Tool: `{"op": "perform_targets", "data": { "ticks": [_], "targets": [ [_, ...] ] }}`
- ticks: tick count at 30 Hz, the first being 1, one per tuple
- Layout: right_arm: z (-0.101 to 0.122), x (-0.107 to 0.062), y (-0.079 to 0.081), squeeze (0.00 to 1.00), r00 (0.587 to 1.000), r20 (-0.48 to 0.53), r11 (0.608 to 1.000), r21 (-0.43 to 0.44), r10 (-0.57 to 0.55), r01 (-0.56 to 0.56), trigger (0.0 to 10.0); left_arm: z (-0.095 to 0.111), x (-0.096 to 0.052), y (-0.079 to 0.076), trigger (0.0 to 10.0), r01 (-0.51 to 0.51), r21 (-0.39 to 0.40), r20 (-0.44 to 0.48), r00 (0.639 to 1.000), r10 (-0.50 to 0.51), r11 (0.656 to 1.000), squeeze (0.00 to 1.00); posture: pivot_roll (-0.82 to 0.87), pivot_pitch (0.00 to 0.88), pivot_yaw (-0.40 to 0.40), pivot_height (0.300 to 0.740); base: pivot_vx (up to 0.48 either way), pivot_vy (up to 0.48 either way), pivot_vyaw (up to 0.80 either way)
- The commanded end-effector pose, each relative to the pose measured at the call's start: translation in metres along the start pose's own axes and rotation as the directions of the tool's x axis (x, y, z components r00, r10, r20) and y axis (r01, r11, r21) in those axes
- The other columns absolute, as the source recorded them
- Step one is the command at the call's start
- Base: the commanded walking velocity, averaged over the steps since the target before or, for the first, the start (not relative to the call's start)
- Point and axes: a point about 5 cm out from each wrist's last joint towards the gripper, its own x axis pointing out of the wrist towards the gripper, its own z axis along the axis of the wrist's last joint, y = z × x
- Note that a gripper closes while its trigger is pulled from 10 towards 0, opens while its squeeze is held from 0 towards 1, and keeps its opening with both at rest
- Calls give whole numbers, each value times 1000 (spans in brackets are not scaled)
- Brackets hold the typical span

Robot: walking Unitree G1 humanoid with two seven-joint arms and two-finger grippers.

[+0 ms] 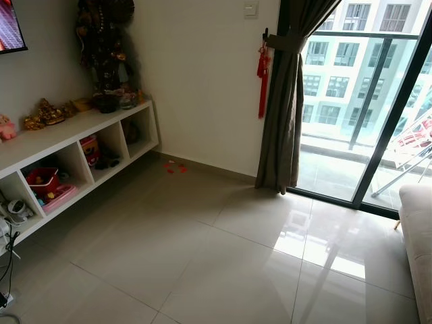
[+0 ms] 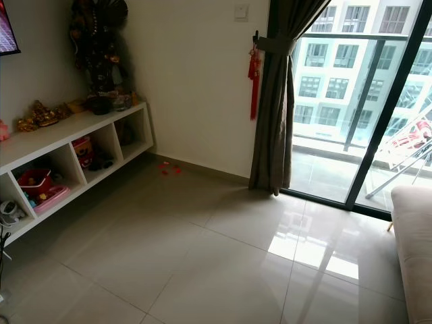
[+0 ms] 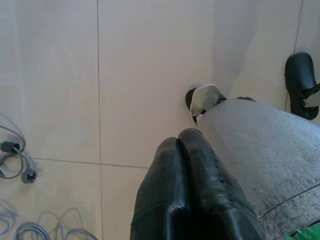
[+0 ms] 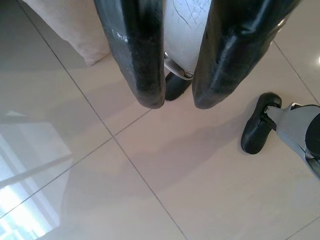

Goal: Move the pillow to the sofa from floor

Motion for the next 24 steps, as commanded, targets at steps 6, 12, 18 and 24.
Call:
{"op": "perform_targets", "data": {
  "ticks": [6,12,18,24],
  "targets": [
    [3,2,-3,0,995,-51,989,128,85,-78,10000,76,5,-70,10000,221,-231,91,975,-205,948,0,1,0,-16,740,0,0,0],
    [3,2,-4,0,996,-61,990,128,71,-63,10000,68,5,-73,10000,212,-360,33,976,-215,908,0,-6,0,-9,740,0,0,0],
    [2,2,-4,0,996,-71,990,133,61,-51,10000,63,5,-72,10000,203,-343,18,977,-210,917,0,-10,0,-2,740,0,0,0],
    [3,2,-1,0,996,-61,988,143,64,-55,10000,66,5,-68,10000,210,-222,46,978,-205,952,0,-11,0,2,740,0,0,0]
  ]
}}
